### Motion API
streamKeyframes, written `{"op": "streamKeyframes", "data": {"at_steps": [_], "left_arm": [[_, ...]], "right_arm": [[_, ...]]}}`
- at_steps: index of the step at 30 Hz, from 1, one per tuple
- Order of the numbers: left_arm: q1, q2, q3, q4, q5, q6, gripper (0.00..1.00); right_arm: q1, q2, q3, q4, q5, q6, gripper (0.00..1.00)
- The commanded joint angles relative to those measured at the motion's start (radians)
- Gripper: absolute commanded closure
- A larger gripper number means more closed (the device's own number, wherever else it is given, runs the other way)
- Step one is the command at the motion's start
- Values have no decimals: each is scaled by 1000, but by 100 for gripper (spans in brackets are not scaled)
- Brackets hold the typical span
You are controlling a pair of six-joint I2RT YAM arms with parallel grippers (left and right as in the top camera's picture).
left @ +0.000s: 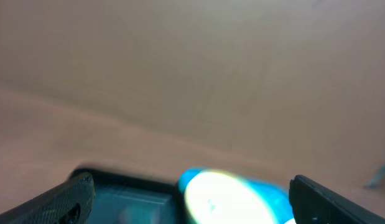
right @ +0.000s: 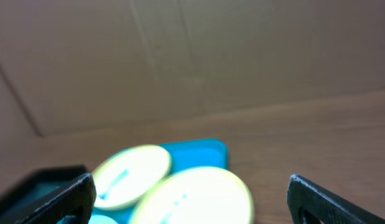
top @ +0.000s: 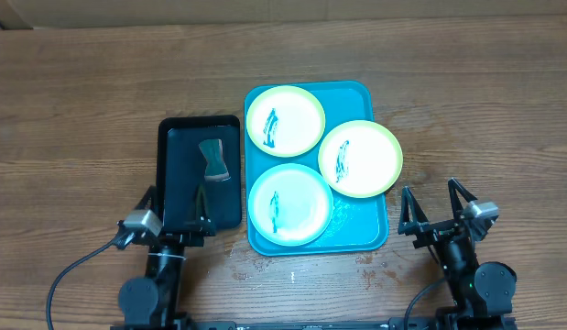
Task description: Clean dirty plates on tray and stack at the side
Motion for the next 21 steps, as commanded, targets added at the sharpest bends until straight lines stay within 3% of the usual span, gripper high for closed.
{"op": "streamKeyframes", "data": {"at_steps": [1, 6, 11, 16, 21], "left_arm": [[10, 1, 69, 8, 91, -48, 0], [10, 173, 367, -306, 92, -16, 0], [10, 542, 805, -704, 151, 98, 0], [10, 868, 1196, -1070, 176, 171, 0], [10, 1056, 1395, -1262, 190, 196, 0]], "right_arm": [[4, -10, 31, 15, -78, 161, 0], [4, 21, 194, -44, -113, 179, 0], [4, 234, 536, -458, -116, 164, 0], [4, 546, 905, -871, -140, 34, 0], [4, 760, 1124, -1056, -162, 22, 0]]}}
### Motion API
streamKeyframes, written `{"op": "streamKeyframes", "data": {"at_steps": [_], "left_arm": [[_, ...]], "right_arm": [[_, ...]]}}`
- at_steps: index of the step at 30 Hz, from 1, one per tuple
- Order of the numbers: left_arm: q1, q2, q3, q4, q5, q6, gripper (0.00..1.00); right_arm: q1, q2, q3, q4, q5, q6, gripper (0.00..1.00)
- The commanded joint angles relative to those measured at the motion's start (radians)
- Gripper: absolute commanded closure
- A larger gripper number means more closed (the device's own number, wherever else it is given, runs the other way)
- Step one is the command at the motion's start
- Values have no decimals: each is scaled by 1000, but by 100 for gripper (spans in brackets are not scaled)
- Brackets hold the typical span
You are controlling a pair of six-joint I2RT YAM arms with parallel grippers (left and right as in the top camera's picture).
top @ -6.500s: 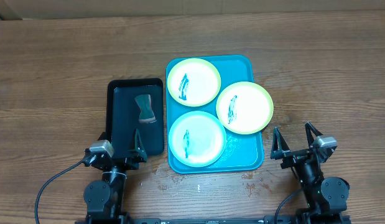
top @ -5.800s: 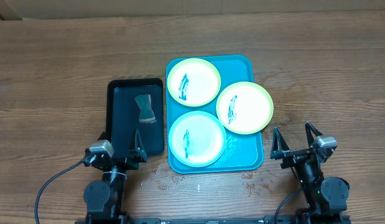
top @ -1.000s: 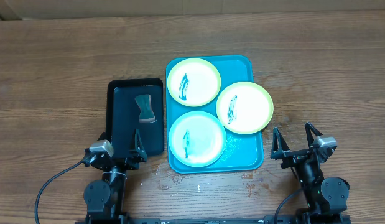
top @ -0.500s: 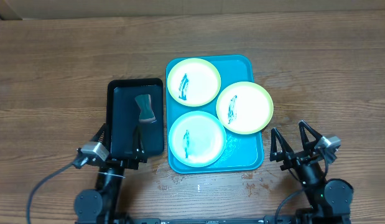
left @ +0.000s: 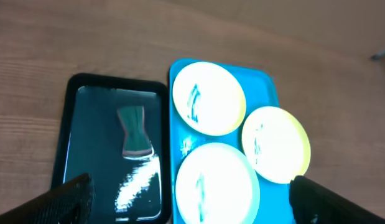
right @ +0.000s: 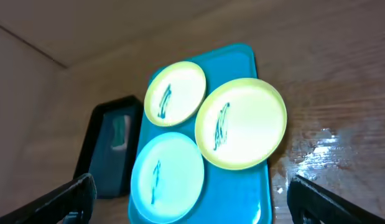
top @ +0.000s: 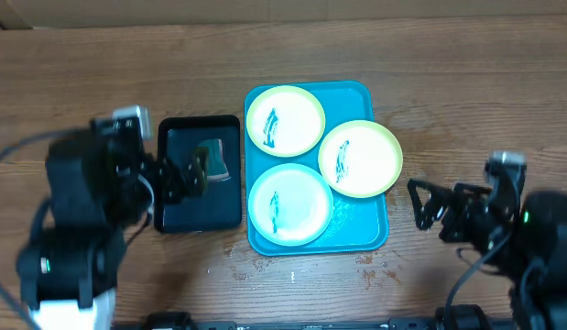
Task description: Clean dirty plates on tray and stack at the side
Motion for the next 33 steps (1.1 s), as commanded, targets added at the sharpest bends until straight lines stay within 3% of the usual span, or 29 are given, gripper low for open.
{"op": "streamKeyframes", "data": {"at_steps": [1, 4, 6, 8, 12, 15, 21, 24, 30, 33], "left_arm": [[10, 92, 96, -72, 45, 47, 0], [10, 143, 98, -122, 43, 48, 0], [10, 175, 98, -150, 35, 48, 0], [10, 213, 98, -174, 15, 48, 0], [9, 289, 89, -191, -55, 38, 1], [7, 357, 46, -153, -64, 7, 8], [-35, 549, -54, 4, -113, -9, 33], [-40, 669, -58, 71, -202, -78, 34], [-48, 862, -58, 272, -126, -80, 45], [-62, 929, -58, 335, -87, -80, 61]], "right_arm": [[4, 106, 101, -51, -61, -37, 0], [6, 178, 91, -70, -163, -44, 2], [24, 231, 68, -80, -185, -39, 8], [68, 294, 31, -90, -179, -33, 20], [203, 432, -50, -82, -55, 63, 23], [288, 525, -69, -56, 30, 114, 24], [414, 624, -69, 31, 48, 119, 27], [457, 651, -69, 48, 59, 147, 30], [463, 653, -69, 50, 87, 182, 30], [463, 653, -69, 51, 87, 182, 30]]}}
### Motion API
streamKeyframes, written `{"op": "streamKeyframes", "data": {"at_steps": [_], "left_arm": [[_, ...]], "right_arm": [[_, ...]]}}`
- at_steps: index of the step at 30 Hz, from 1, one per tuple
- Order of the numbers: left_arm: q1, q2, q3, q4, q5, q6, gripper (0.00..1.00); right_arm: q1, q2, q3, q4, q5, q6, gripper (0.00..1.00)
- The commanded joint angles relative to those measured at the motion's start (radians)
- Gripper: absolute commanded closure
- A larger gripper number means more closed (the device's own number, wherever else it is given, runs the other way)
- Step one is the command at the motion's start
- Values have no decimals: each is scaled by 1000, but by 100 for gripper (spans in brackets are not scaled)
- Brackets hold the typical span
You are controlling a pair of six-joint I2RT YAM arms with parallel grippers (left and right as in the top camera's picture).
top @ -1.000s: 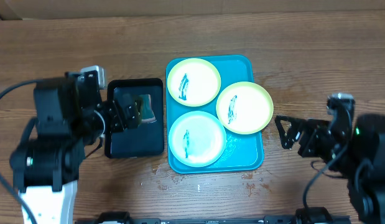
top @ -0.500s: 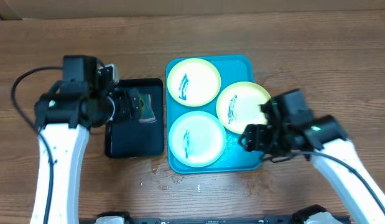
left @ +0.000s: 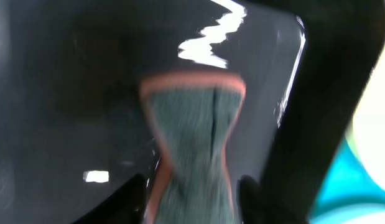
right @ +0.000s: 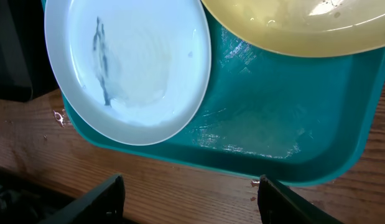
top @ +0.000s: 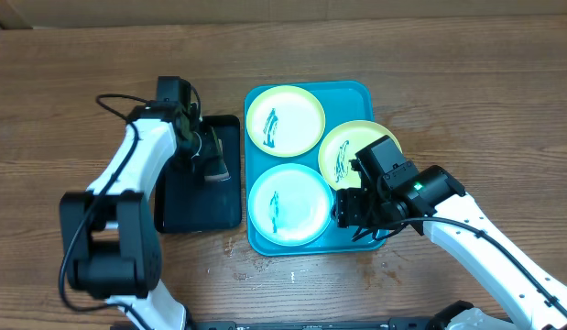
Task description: Clean dirty plates on tray and stack at the side
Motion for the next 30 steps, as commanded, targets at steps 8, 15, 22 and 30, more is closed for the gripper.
{"op": "streamKeyframes", "data": {"at_steps": [8, 15, 22, 30], "left_arm": [[-53, 154, 2, 28, 16, -11, 96], [-52, 117, 150, -199, -6, -9, 96], [-55, 56, 291, -345, -161, 43, 96], [-68, 124, 118, -205, -126, 61, 96]], "right_arm": [[0, -6, 4, 14, 59, 17, 28], [0, -5, -5, 19, 156, 62, 23], [5, 35, -45, 105, 58, -7, 23], [21, 175, -53, 198, 26, -47, 27]]}}
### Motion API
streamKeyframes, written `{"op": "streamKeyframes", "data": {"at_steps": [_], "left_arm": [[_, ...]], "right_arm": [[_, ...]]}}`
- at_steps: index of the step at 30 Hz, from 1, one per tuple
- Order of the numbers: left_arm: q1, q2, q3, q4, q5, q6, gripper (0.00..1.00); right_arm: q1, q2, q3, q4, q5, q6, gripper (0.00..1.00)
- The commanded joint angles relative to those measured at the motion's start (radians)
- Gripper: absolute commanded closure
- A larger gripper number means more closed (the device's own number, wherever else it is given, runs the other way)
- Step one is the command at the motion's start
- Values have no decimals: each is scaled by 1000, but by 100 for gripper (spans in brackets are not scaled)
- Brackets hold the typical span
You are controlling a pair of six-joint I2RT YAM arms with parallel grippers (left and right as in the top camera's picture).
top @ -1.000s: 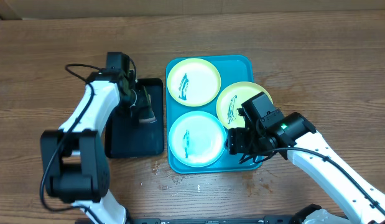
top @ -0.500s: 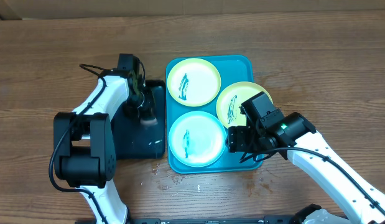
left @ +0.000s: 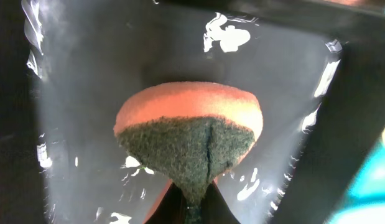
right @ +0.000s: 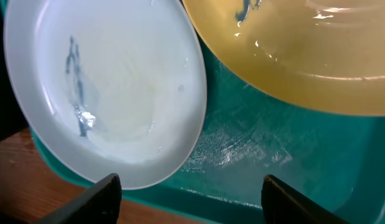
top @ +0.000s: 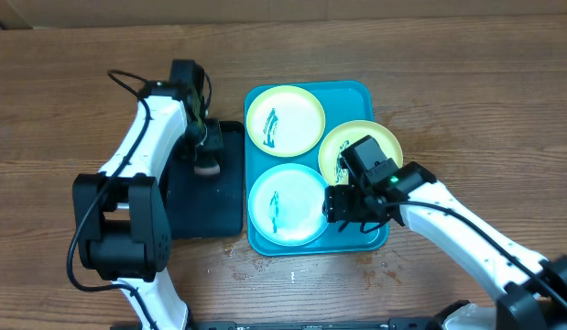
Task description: Clean dirty plates on tray and stack at the side
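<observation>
Three plates, each with a dark smear, lie on the blue tray (top: 375, 234): a yellow-green one at the back (top: 285, 120), another at the right (top: 364, 151) and a pale one in front (top: 290, 203). An orange sponge with a dark green scrub face (left: 189, 130) sits in the black tray (top: 219, 206). My left gripper (left: 191, 202) is shut on the sponge, pinching its middle. My right gripper (right: 191, 205) hangs wide open over the blue tray's near right part. It is between the pale plate (right: 111, 93) and the right plate (right: 304, 50) and holds nothing.
The black tray lies directly left of the blue tray on a wooden table (top: 81, 92). My right arm (top: 448, 225) crosses the table from the near right and covers part of the right plate. Cardboard runs along the table's far edge.
My left gripper stood open around the sponge and is now shut on it, squeezing its waist. My right gripper has shifted slightly left and nearer to the tray, still open.
Both arms first rested open at the table's near edge, then hung high above the table. After that the left gripper was open around the sponge in the black tray and the right over the blue tray's near part. Now the left grips the sponge.
</observation>
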Motion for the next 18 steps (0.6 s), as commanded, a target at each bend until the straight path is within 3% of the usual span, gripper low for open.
{"op": "streamKeyframes", "data": {"at_steps": [1, 6, 18], "left_arm": [[-24, 55, -151, 114, 8, 23, 96], [-24, 60, -153, 129, 5, 41, 96], [-27, 11, 344, -296, 149, 42, 96]], "right_arm": [[5, 58, -11, 26, 19, 3, 29], [6, 74, -13, 42, 37, 12, 28], [6, 74, -74, 107, 28, -7, 31]]}}
